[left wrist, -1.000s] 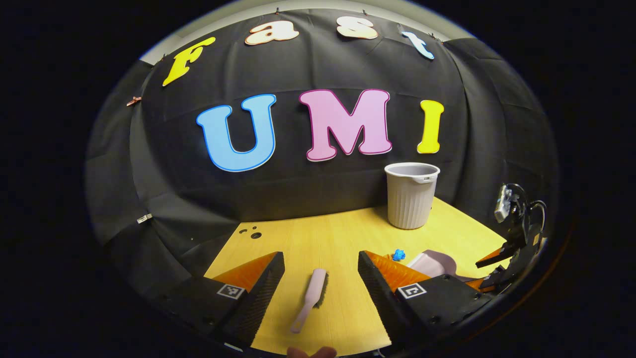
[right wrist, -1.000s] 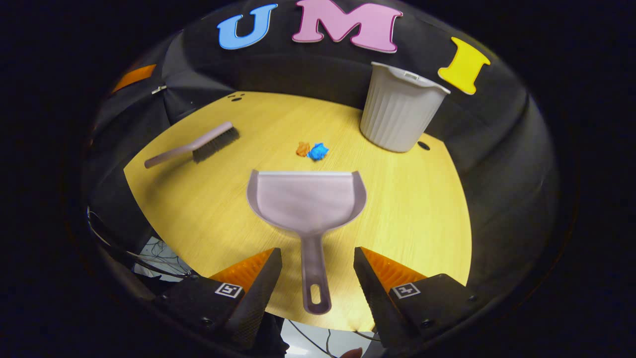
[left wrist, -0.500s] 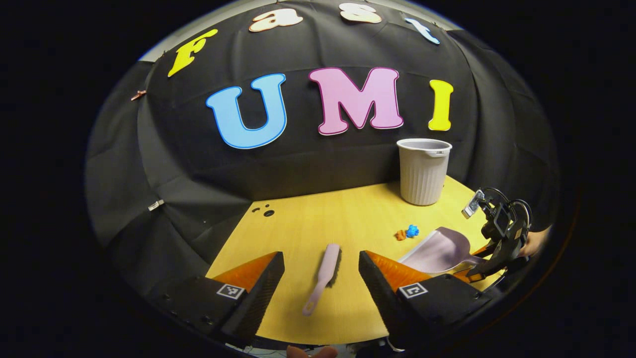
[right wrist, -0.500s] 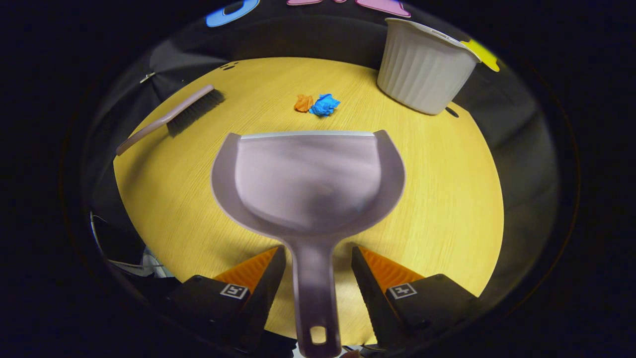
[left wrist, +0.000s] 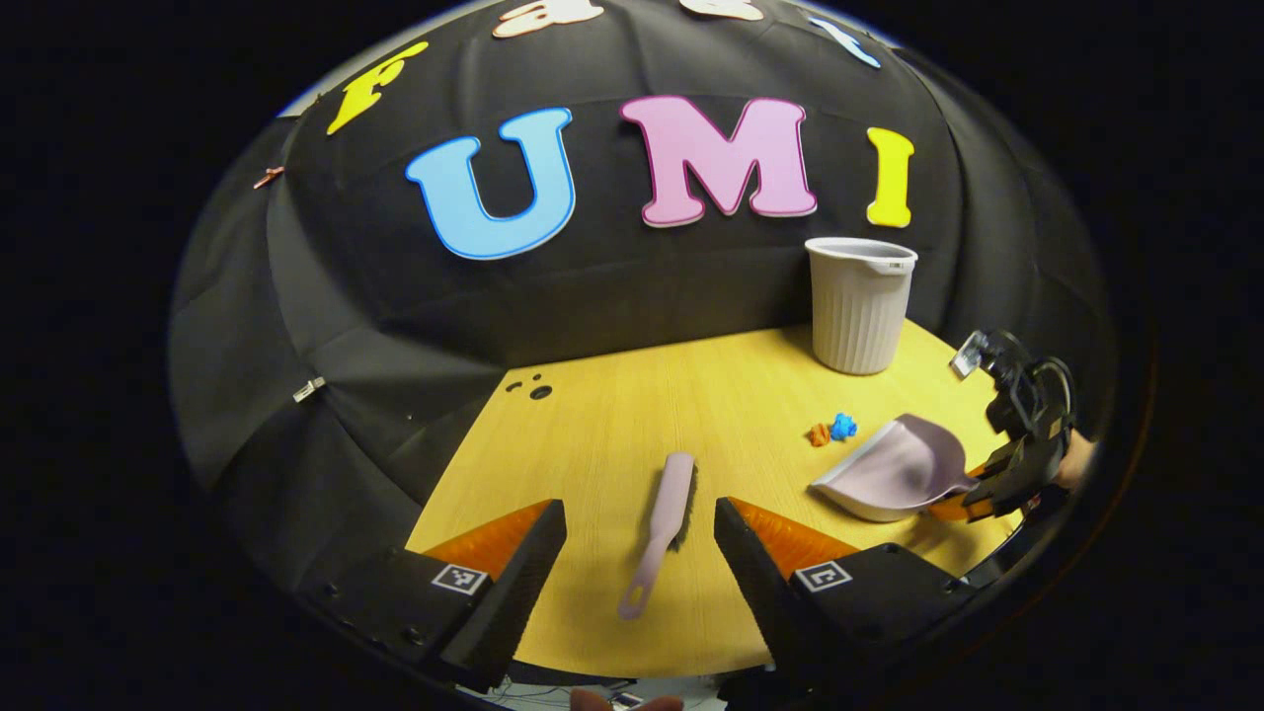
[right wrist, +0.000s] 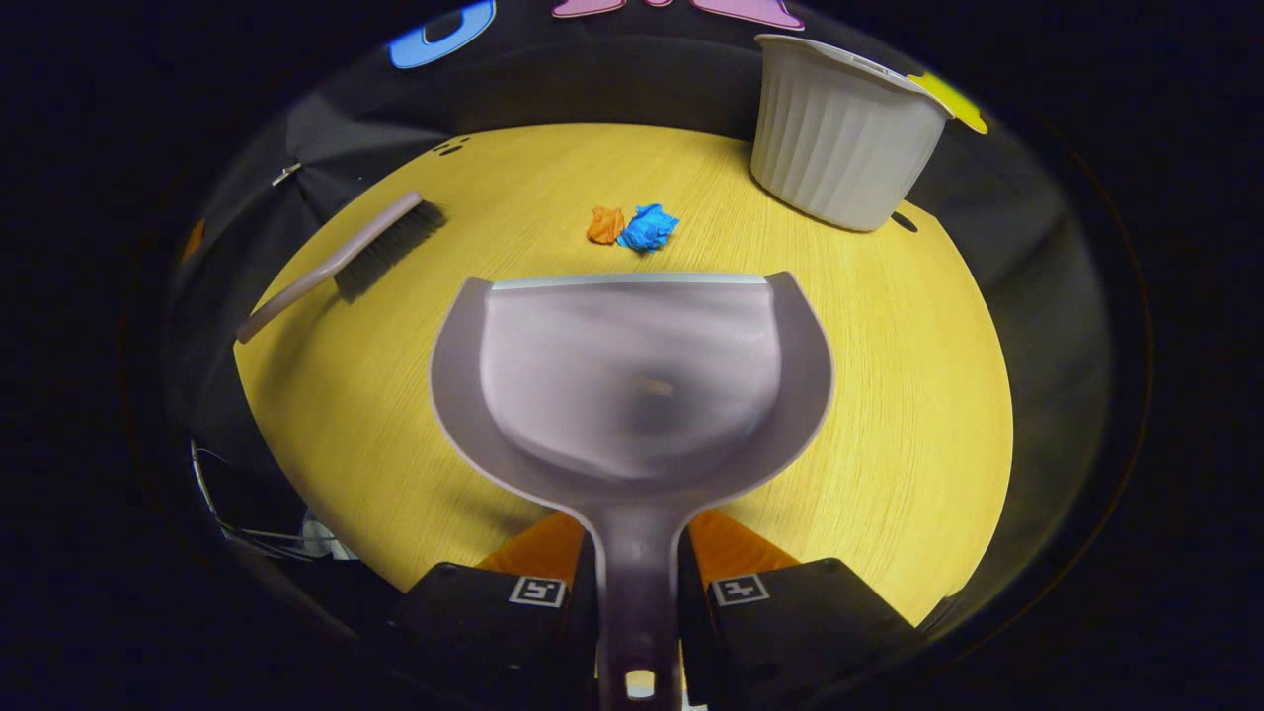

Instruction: Pick up the small broom and dustpan from the desktop, sweep the trash into the dustpan with the broom, and then empty the trash into the garbage bin.

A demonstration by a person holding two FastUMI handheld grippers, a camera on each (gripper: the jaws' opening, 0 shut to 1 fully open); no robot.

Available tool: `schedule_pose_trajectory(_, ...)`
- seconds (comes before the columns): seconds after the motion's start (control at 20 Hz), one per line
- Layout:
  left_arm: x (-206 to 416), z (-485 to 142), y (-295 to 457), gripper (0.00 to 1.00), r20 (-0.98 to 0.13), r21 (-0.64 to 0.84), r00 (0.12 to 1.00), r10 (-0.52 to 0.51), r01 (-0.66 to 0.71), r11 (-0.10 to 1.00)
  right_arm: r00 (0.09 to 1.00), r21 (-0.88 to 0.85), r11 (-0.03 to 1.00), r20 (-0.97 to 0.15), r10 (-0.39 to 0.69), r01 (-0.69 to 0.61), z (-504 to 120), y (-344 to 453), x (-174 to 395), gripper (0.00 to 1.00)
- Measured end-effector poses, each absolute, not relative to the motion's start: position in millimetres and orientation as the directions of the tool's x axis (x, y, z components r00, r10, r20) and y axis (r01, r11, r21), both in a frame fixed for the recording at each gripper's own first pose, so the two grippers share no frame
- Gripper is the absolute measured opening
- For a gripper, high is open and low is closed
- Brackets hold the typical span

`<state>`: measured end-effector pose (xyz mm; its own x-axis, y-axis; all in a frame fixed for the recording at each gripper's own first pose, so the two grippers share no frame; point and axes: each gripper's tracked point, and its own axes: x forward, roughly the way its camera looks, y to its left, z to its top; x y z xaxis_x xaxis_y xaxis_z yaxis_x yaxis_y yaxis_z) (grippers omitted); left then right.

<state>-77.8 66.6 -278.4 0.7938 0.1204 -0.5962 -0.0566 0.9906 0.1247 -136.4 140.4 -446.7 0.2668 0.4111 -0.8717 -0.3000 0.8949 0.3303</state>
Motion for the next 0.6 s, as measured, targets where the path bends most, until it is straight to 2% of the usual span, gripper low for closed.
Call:
schedule_pose_trajectory(0.4, -40.2, -391.5, 70.7, 0.96, -0.794, 0.045, 0.608, 0.018, 0.029, 0.999, 0.309, 0.322, 0.898, -0.858, 0.411, -0.299, -403.9, 105.9, -155.6, 0.39)
schedule_pose_trajectory(0.6, -31.3, -451.2, 62.2, 0.87, -0.878, -0.017, 0.475, -0.054, 0.083, 0.996, 0.331, 0.320, 0.915, -0.859, 0.390, -0.248, -395.5, 90.3, -161.4, 0.39)
